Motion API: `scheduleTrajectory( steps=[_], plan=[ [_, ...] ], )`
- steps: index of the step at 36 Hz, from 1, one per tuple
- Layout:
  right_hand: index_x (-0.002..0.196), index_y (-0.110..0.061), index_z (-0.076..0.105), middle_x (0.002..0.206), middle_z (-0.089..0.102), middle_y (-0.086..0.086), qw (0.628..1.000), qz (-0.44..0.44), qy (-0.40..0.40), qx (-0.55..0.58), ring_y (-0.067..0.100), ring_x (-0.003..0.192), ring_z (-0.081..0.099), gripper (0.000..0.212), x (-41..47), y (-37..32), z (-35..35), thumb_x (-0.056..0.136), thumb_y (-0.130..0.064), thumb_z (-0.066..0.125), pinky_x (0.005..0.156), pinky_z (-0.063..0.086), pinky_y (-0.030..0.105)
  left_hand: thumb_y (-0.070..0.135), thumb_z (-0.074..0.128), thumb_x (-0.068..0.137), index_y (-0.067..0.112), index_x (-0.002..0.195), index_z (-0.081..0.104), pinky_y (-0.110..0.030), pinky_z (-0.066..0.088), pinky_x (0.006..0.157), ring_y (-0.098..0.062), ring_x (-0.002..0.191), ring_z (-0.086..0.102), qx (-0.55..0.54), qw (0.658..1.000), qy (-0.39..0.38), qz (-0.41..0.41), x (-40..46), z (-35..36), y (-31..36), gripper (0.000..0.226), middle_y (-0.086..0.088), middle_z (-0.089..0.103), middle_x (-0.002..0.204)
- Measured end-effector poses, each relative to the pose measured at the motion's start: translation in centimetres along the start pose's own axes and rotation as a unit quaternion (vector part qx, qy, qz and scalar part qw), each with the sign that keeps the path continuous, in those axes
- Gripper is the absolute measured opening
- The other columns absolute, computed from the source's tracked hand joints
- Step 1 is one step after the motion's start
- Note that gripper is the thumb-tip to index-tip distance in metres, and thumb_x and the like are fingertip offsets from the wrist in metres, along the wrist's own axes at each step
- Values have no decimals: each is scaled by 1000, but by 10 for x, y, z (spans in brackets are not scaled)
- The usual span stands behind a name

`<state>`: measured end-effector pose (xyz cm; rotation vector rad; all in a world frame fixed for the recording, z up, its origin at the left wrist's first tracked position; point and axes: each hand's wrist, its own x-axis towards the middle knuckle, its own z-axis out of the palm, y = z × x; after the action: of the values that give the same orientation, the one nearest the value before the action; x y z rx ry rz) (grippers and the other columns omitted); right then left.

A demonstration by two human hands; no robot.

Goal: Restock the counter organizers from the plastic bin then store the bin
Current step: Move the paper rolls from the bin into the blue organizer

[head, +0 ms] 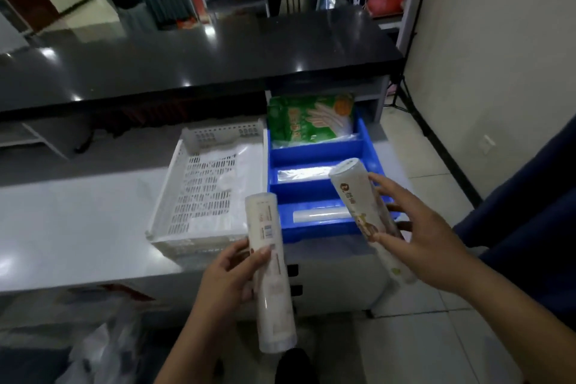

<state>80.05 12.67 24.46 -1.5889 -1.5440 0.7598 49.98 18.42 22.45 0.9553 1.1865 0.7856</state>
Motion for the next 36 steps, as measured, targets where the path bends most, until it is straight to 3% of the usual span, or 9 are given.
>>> scheduleTrajectory(
  steps=[5, 10, 13, 17, 21, 25, 29, 36],
  plan=[
    [147, -55, 18, 142, 40, -21, 974, -76, -42, -211, 12, 115, 51, 87, 67, -13, 4, 88, -11, 65, 82, 53, 38, 42, 83, 62, 26, 107, 75, -39, 61, 66, -24, 93, 75, 3, 1000, -31, -1, 61, 0, 30, 48, -7, 77, 106],
    [149, -49, 9, 153, 34, -10, 900, -110, -147, -396, 21, 128, 43, 92, 127, 7, 27, 86, -4, 59, 86, 51, 39, 38, 79, 71, 24, 108, 74, -34, 60, 63, -21, 91, 76, 6, 999, -32, 14, 117, -7, 55, 40, -7, 77, 103],
    [149, -47, 10, 156, 34, -5, 863, -99, -219, -444, 25, 133, 41, 95, 152, 30, 40, 84, -3, 64, 101, 44, 45, 31, 73, 85, 23, 113, 71, -30, 60, 61, -18, 90, 75, 11, 999, -36, 9, 145, -15, 64, 30, -4, 78, 102],
    [149, -43, 13, 157, 32, -3, 839, -81, -259, -471, 27, 136, 36, 90, 167, 61, 51, 85, -8, 65, 105, 40, 46, 32, 72, 85, 24, 114, 71, -30, 60, 61, -17, 92, 75, 9, 999, -50, -3, 176, -24, 72, 30, -1, 78, 102],
    [147, -39, 21, 147, 44, -3, 846, -62, -242, -471, 26, 130, 40, 82, 169, 84, 54, 85, -9, 66, 101, 43, 43, 37, 73, 79, 24, 113, 71, -24, 58, 57, -14, 89, 75, 6, 998, -57, -13, 196, -31, 76, 36, 0, 78, 102],
    [142, -36, 30, 131, 54, 0, 831, -55, -203, -515, 28, 122, 49, 75, 165, 101, 49, 82, -23, 74, 98, 44, 45, 39, 73, 79, 26, 113, 71, -24, 58, 57, -14, 90, 75, 10, 997, -72, -14, 208, -37, 79, 36, 0, 78, 102],
    [132, -31, 46, 112, 56, 2, 865, -39, -130, -484, 25, 98, 60, 69, 160, 108, 48, 73, -26, 83, 82, 51, 38, 44, 73, 73, 28, 112, 72, -22, 57, 55, -14, 91, 75, 15, 996, -91, -10, 214, -40, 82, 42, 1, 77, 104],
    [137, -39, 35, 137, 44, 2, 893, 24, -108, -437, 26, 113, 52, 63, 156, 112, 52, 86, -24, 68, 92, 46, 37, 48, 75, 69, 29, 114, 71, -33, 59, 67, -18, 98, 74, 38, 991, -125, -7, 217, -35, 87, 49, 0, 77, 107]
  ],
)
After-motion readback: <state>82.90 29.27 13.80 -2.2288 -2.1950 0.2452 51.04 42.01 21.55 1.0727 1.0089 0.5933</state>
